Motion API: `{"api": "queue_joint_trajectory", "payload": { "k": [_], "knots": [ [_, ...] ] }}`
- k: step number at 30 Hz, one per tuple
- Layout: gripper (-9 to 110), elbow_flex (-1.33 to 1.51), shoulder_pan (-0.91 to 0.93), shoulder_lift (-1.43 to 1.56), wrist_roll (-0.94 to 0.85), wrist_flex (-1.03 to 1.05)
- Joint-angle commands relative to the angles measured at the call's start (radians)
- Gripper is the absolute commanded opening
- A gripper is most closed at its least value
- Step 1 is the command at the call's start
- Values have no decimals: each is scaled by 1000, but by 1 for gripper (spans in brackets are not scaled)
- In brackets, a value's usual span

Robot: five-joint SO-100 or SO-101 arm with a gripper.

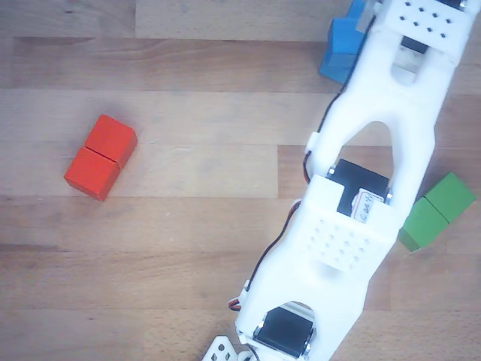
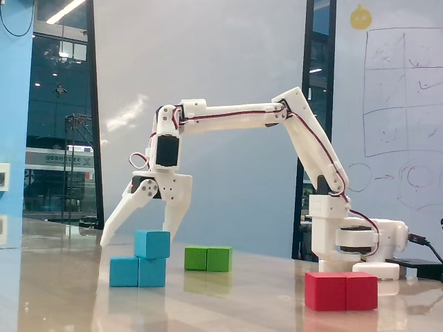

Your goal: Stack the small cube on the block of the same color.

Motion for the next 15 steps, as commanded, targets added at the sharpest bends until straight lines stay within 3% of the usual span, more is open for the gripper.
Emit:
{"api": "queue_joint_trajectory", "payload": {
  "k": [1,9,15],
  "knots": [
    [39,-61,67,98,-9,6],
    [38,-46,117,138,3,11],
    [21,91,118,245,8,3]
  ]
}}
